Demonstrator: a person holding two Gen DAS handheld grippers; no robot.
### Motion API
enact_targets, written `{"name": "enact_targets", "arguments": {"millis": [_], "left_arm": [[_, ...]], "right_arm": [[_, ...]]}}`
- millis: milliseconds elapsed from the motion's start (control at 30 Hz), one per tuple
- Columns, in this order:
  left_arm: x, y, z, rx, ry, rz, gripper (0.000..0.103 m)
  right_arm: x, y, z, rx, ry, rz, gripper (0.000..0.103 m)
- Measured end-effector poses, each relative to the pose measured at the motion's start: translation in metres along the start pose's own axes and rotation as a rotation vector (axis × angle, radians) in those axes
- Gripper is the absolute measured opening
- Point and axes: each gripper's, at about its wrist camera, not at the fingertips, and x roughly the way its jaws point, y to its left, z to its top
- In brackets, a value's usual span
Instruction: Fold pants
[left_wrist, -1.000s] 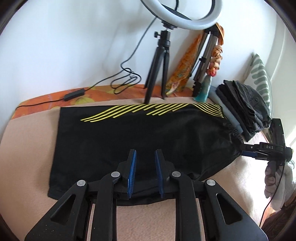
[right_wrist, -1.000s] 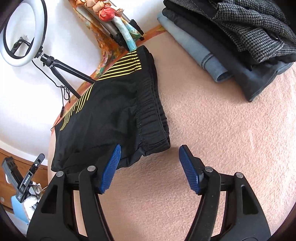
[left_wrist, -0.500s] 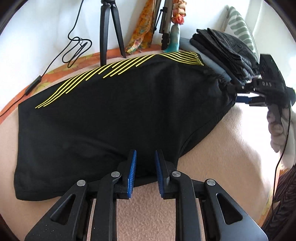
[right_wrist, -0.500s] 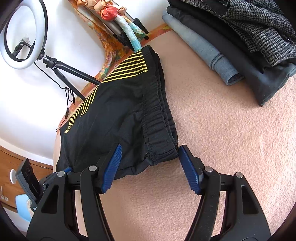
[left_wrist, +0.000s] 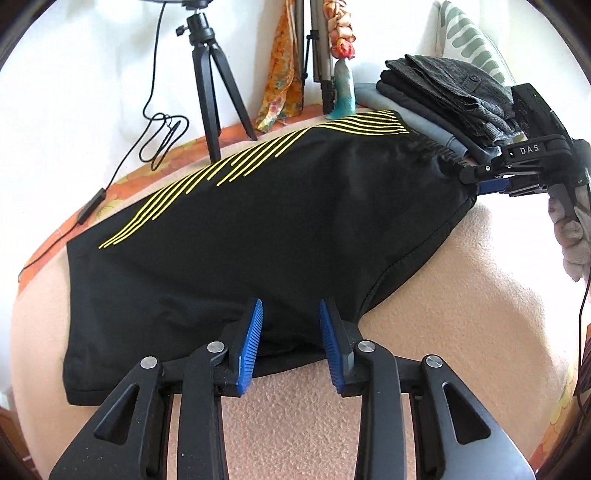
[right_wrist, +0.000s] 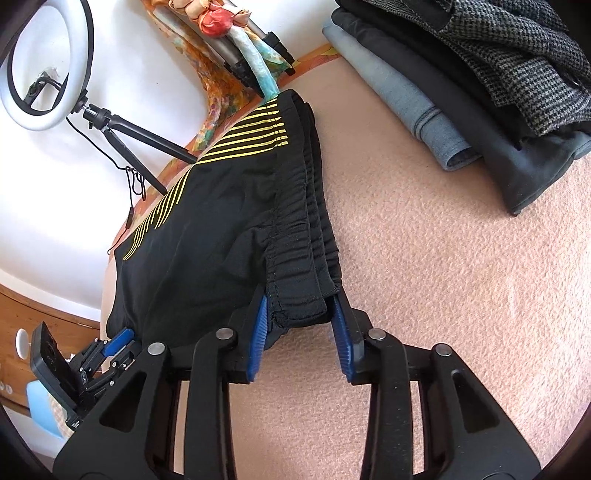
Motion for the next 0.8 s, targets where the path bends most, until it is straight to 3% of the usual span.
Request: {"name": "enact_targets", "arguments": {"millis": [100, 267, 533, 700, 800], "left_arm": [[-0.012, -0.016, 0.007, 0.041, -0.023, -0.016, 0.044], [-0.017, -0.066, 0.032, 0.148, -0.061, -0.108, 0.048], [0.019, -0.174, 0.075, 0.481, -0.056, -0.130, 0.051], [0.058, -0.202, 0.092, 0.545, -0.019, -0.095, 0.051], [0.081, -0.198, 0.097, 0.504, 0.015, -0.073, 0.051]], "right_arm": [[-0.012, -0.006, 0.002, 0.003, -0.023, -0.003, 0.053], [-0.040, -0.014, 0.008, -0.047, -0.065, -0.003, 0.061], [-0.078, -0.030, 0.029, -0.084, -0.120, 0.039, 0.074], [-0.083, -0.037, 0.049, -0.054, -0.119, 0.110, 0.074], [-0.081, -0.034, 0.061, -0.046, -0.120, 0.144, 0.074]]}}
